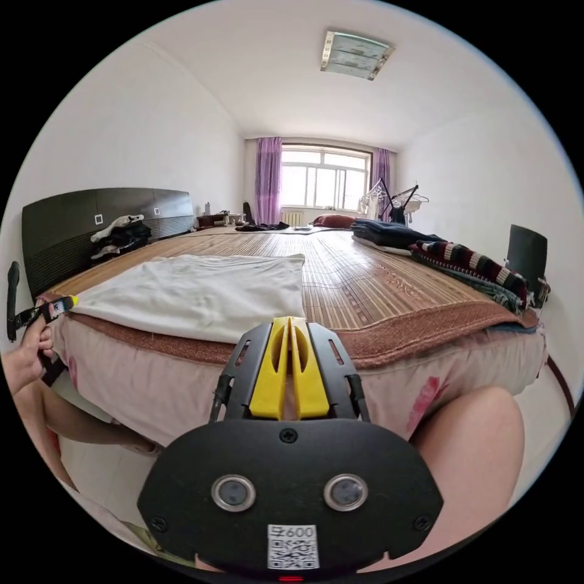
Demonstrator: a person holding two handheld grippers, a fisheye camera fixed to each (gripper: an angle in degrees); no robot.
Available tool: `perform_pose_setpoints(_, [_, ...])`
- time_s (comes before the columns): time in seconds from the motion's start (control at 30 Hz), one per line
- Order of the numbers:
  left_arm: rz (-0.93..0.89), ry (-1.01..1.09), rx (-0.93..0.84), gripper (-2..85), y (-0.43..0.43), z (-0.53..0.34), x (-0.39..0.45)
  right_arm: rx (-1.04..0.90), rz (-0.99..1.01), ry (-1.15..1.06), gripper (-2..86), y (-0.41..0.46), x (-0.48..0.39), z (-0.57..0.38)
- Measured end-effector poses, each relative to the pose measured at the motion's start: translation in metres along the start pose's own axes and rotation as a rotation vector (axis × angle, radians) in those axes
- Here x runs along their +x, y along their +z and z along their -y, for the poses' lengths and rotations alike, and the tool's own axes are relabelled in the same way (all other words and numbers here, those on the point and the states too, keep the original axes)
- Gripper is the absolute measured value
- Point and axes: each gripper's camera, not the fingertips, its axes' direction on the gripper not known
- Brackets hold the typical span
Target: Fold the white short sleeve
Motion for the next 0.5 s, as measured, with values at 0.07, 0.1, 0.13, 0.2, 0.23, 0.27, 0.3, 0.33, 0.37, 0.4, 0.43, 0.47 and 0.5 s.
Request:
perform_pose_setpoints(0.07, [-0.205, 0.241, 0.115, 0.3, -0.02, 0.0, 0.063, 0.022, 0.011, 0.039, -0.8, -0.001, 0.006, -0.008])
perform_pose_setpoints(0.1, [-0.327, 0.445, 0.174, 0.3, -0.032, -0.006, 0.117, 0.027, 0.005, 0.034, -0.8, -0.001, 0.005, -0.009])
perform_pose_setpoints(0.13, [-0.342, 0.519, 0.177, 0.3, -0.037, -0.009, 0.165, 0.034, -0.016, 0.013, -0.8, -0.002, 0.002, -0.012])
perform_pose_setpoints(0.2, [-0.308, 0.492, 0.175, 0.4, -0.036, -0.005, 0.229, 0.043, -0.023, 0.007, -0.8, -0.002, 0.003, -0.016])
perform_pose_setpoints(0.23, [-0.317, 0.476, 0.173, 0.5, -0.035, -0.003, 0.247, 0.048, -0.007, 0.024, -0.8, -0.002, 0.008, -0.018])
perform_pose_setpoints(0.27, [-0.371, 0.448, 0.149, 0.5, -0.031, 0.002, 0.277, 0.051, 0.013, 0.039, -0.8, -0.002, 0.014, -0.019])
perform_pose_setpoints(0.3, [-0.428, 0.432, 0.099, 0.6, -0.023, 0.006, 0.303, 0.052, 0.021, 0.043, -0.8, -0.002, 0.017, -0.02])
perform_pose_setpoints(0.33, [-0.427, 0.432, 0.018, 0.7, -0.011, 0.007, 0.323, 0.052, 0.03, 0.028, -0.8, -0.002, 0.02, -0.021])
perform_pose_setpoints(0.37, [-0.401, 0.425, -0.027, 0.8, -0.004, 0.008, 0.33, 0.053, 0.032, -0.002, -0.8, -0.002, 0.022, -0.022])
perform_pose_setpoints(0.4, [-0.331, 0.429, -0.085, 0.8, 0.009, 0.007, 0.334, 0.054, 0.034, -0.016, -0.8, -0.002, 0.023, -0.022])
perform_pose_setpoints(0.43, [-0.354, 0.434, -0.065, 0.8, 0.01, 0.007, 0.33, 0.056, 0.046, -0.027, -0.8, -0.002, 0.027, -0.024])
perform_pose_setpoints(0.47, [-0.397, 0.416, -0.015, 0.9, 0.006, 0.008, 0.311, 0.062, 0.061, -0.015, -0.8, -0.002, 0.032, -0.025])
perform_pose_setpoints(0.5, [-0.335, 0.349, 0.0, 0.9, 0.006, 0.014, 0.284, 0.066, 0.066, -0.012, -0.8, -0.002, 0.034, -0.025])
